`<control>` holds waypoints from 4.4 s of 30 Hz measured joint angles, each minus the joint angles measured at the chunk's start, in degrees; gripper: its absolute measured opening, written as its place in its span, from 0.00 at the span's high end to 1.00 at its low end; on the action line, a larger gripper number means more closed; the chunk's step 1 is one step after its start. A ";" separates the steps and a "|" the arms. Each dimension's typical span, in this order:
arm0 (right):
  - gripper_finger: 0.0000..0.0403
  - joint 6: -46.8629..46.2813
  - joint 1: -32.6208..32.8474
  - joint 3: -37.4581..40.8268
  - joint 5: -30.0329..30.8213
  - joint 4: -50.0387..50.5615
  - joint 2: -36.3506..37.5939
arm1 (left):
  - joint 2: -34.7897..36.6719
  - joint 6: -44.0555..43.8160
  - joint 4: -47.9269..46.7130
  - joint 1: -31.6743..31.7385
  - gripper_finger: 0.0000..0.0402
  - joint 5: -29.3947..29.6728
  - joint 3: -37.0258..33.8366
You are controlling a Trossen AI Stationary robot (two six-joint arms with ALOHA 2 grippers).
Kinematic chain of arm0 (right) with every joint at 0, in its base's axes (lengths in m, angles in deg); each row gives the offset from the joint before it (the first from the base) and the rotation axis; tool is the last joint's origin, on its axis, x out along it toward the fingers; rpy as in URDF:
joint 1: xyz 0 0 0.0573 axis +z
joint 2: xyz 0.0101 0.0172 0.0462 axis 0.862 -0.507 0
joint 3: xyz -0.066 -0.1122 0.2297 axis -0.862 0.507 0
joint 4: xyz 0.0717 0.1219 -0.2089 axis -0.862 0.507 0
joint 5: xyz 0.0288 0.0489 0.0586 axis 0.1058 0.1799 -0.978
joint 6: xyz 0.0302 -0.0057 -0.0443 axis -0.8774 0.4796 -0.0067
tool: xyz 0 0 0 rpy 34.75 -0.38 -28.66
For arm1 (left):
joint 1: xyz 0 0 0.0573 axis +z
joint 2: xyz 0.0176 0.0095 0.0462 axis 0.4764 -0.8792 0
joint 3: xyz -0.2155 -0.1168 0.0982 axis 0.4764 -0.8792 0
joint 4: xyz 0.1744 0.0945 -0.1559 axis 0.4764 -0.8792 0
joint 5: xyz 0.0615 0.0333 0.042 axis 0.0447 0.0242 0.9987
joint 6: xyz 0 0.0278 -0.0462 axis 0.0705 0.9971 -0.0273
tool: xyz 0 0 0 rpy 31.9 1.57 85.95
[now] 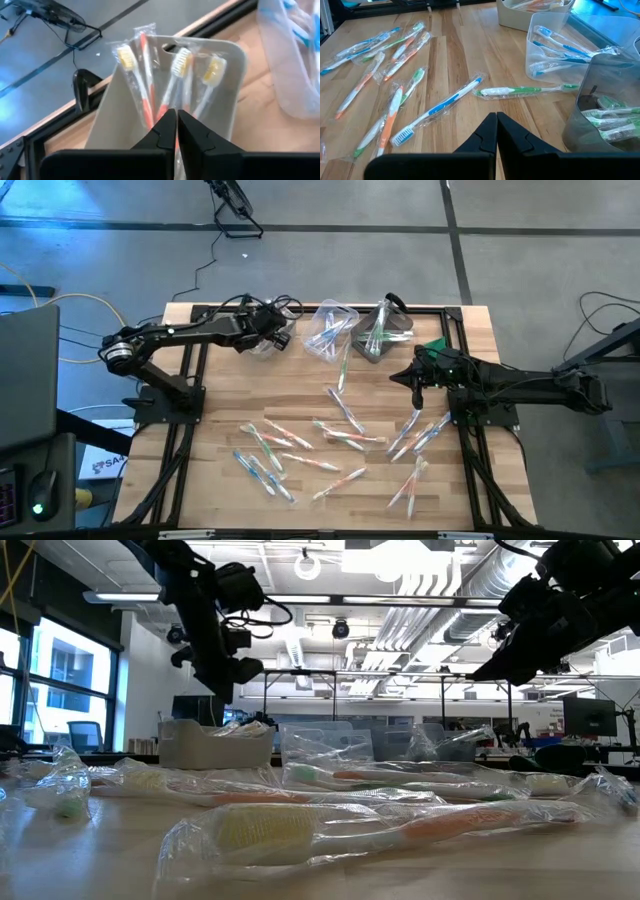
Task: Pick & Place Toothbrushes
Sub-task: Put the blue toothbrush into the transparent bin
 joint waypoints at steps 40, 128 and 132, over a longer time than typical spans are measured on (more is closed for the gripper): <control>1.00 0.00 0.00 0.00 -0.01 0.21 -0.01 | 0.20 -1.31 13.53 -29.83 1.00 -7.47 0.00; 1.00 6.87 -12.81 -0.02 -4.24 -20.11 1.49 | -8.46 25.52 35.25 -14.36 1.00 -32.77 -0.09; 1.00 5.89 -16.56 -0.02 -8.63 -18.72 2.62 | -9.25 25.58 38.61 -16.28 1.00 -31.16 -0.05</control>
